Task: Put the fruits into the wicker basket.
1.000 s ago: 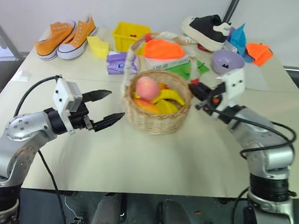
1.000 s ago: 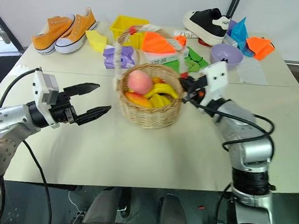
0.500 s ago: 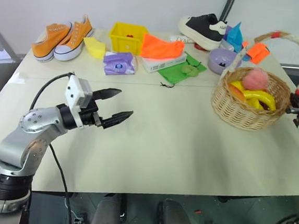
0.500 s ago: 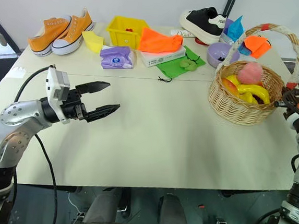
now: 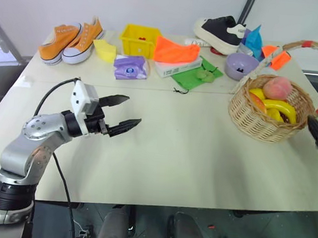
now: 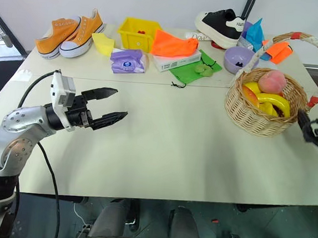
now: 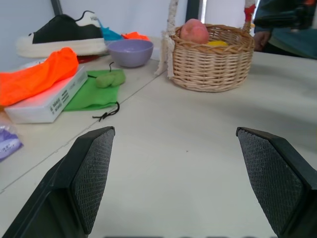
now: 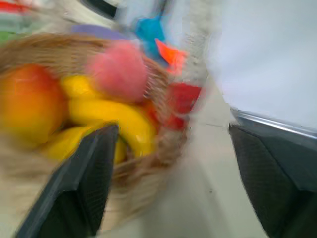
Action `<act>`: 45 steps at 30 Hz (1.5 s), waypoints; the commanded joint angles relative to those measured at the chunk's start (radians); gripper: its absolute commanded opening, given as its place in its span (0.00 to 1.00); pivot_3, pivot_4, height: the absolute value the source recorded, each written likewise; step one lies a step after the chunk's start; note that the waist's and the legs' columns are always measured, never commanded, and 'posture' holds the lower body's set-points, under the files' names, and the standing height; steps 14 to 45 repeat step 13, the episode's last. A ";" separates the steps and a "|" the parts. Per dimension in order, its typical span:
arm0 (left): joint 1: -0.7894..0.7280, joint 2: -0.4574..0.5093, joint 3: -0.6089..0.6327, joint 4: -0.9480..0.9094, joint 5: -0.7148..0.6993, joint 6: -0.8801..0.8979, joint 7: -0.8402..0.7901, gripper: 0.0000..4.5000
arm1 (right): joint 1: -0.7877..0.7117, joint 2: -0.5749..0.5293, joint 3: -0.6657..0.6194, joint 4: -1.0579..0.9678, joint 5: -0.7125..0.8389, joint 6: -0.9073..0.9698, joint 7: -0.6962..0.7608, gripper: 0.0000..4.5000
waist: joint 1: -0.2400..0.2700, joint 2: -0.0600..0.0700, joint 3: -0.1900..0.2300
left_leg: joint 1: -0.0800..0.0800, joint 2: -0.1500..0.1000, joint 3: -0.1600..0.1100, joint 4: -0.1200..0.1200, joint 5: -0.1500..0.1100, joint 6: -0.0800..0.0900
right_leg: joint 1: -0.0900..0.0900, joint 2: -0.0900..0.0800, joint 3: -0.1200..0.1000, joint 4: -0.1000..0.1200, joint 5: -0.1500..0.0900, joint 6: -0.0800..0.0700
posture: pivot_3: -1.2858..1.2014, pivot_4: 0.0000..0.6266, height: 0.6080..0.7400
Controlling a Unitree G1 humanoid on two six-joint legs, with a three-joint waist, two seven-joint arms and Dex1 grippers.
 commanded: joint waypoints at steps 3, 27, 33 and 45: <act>0.037 -0.017 0.018 0.053 0.069 -0.045 0.054 0.94 | 0.076 0.007 0.082 -0.259 0.144 0.063 0.127 0.82 | -0.010 0.000 0.000 | 0.002 0.001 0.000 0.000 0.000 0.000 | 0.001 -0.002 0.000 0.000 0.000 0.000 | 0.52 0.24 0.95; 0.214 -0.067 0.088 0.086 0.158 -0.136 0.168 0.94 | -0.126 0.200 0.479 -0.130 0.000 -0.022 0.049 0.82 | 0.002 -0.001 0.000 | -0.001 0.000 0.000 0.001 0.000 0.000 | -0.001 -0.005 0.000 0.000 0.000 -0.001 | 0.52 0.24 0.95; 0.214 -0.067 0.088 0.086 0.158 -0.136 0.168 0.94 | -0.126 0.200 0.479 -0.130 0.000 -0.022 0.049 0.82 | 0.002 -0.001 0.000 | -0.001 0.000 0.000 0.001 0.000 0.000 | -0.001 -0.005 0.000 0.000 0.000 -0.001 | 0.52 0.24 0.95; 0.214 -0.067 0.088 0.086 0.158 -0.136 0.168 0.94 | -0.126 0.200 0.479 -0.130 0.000 -0.022 0.049 0.82 | 0.002 -0.001 0.000 | -0.001 0.000 0.000 0.001 0.000 0.000 | -0.001 -0.005 0.000 0.000 0.000 -0.001 | 0.52 0.24 0.95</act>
